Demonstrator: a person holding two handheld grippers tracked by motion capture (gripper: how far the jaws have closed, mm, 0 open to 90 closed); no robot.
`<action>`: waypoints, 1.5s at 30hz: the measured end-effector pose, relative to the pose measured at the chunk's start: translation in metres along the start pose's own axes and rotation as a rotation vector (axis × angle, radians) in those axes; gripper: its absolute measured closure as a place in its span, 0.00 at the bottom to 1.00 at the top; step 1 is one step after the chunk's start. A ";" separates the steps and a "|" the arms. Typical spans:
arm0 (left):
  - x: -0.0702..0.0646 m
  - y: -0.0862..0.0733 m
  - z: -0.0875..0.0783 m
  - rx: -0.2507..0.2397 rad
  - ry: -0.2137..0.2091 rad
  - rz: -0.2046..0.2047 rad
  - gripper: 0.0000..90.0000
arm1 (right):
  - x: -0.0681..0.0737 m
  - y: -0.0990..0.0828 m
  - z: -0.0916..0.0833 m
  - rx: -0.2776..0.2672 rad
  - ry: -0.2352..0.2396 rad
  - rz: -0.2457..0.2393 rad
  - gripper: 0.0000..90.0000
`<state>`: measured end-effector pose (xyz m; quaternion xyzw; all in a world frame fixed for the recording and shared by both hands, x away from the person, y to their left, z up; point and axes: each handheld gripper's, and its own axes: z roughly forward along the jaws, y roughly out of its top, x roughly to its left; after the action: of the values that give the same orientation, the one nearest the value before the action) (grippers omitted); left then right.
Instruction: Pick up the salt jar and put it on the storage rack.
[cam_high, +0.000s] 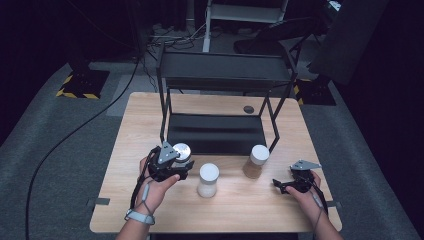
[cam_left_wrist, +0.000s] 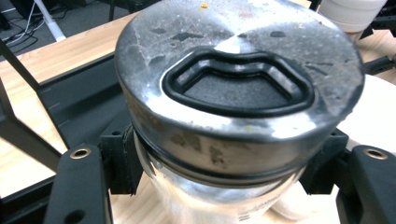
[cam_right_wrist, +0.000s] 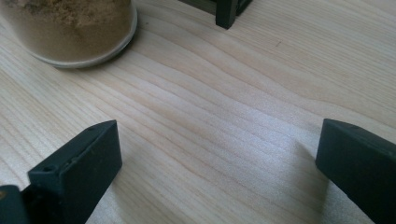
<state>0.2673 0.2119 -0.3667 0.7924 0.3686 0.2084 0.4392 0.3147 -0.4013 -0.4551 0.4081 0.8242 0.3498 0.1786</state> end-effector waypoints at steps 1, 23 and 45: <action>0.003 0.003 0.003 -0.002 0.000 0.001 0.33 | 0.000 0.000 0.000 0.000 0.000 0.000 0.00; 0.029 0.033 0.035 -0.004 0.016 0.016 0.33 | 0.004 0.000 -0.001 0.001 -0.014 0.013 0.00; 0.049 0.034 0.095 0.036 0.045 -0.014 0.33 | 0.004 0.000 -0.001 0.001 -0.015 0.013 0.00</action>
<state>0.3749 0.1866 -0.3879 0.7926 0.3876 0.2163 0.4180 0.3117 -0.3986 -0.4551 0.4161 0.8204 0.3473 0.1822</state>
